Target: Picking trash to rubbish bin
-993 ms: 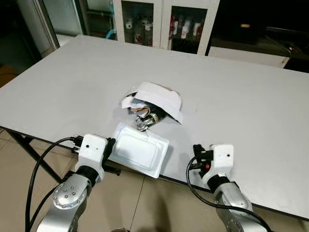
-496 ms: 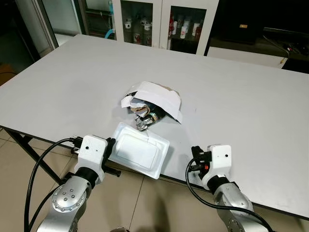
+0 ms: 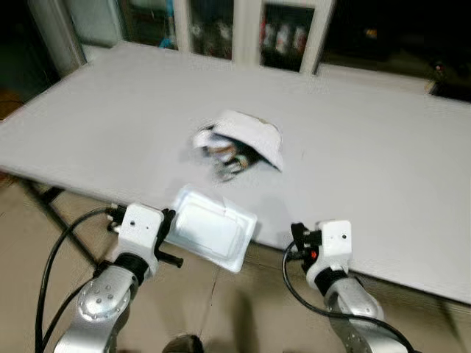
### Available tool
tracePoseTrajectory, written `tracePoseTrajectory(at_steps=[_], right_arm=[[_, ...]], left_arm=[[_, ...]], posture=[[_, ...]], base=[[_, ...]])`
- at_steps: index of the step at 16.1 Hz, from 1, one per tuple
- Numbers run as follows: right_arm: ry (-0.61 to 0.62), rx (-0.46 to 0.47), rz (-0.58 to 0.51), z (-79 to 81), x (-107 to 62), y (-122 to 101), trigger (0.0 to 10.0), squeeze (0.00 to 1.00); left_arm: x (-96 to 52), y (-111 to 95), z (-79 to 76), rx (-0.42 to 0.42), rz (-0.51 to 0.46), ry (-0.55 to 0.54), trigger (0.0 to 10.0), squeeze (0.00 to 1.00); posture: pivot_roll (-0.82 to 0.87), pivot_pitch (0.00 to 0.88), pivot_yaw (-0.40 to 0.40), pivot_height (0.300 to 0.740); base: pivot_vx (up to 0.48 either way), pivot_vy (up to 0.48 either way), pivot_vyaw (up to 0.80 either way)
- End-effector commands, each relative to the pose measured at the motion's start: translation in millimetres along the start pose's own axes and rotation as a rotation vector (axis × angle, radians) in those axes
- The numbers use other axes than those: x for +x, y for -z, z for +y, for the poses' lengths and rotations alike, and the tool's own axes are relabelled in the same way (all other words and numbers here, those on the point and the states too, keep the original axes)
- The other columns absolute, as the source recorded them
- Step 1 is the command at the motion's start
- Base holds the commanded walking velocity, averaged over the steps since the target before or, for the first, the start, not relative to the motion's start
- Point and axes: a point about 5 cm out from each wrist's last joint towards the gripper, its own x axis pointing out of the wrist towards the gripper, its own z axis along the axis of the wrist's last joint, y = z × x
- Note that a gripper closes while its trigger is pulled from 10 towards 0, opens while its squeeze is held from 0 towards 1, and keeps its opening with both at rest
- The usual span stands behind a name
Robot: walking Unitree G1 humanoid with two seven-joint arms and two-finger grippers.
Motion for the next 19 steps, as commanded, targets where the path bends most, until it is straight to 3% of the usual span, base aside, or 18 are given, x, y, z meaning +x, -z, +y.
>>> tracePoseTrajectory(at_steps=[1,5,8,13,16,19], right_arm=[[0.004,-0.010,0.008,-2.0,0.0,-0.9,10.0,0.00],[-0.011,-0.025,0.098,-5.7,2.9,13.6,10.0,0.00],[0.020,-0.037,0.230,-14.1,5.3,52.8,10.0,0.00],[0.041,0.008,0.363,-13.7,8.3,92.5,10.0,0.00],[0.122,0.003,0.441,-23.1,7.6,116.4,10.0,0.00],[0.106,0.032,0.461,-20.7,9.5,122.0,10.0,0.00]], left_arm=[[-1.8,2.2,-2.4,0.002,0.010,0.012,10.0,0.00],[-0.4,8.2,-2.2,-0.001,0.029,0.014,10.0,0.00],[2.3,49.1,-5.5,-0.046,0.148,0.010,10.0,0.00],[4.0,104.2,-3.2,-0.068,0.309,-0.014,10.0,0.00],[0.8,135.2,-5.2,-0.088,0.391,-0.049,10.0,0.00],[6.5,137.1,-10.4,-0.120,0.376,-0.065,10.0,0.00]], posture=[[0.06,0.057,-0.008,0.740],[0.05,0.060,-0.006,0.740],[0.05,0.059,-0.011,0.740],[0.05,0.053,-0.006,0.740],[0.05,0.052,-0.008,0.740],[0.06,0.052,-0.006,0.740]], base=[[-0.262,0.000,0.00],[-0.262,0.000,0.00],[-0.262,0.000,0.00],[-0.154,0.000,0.00],[0.000,0.000,0.00],[0.000,0.000,0.00]])
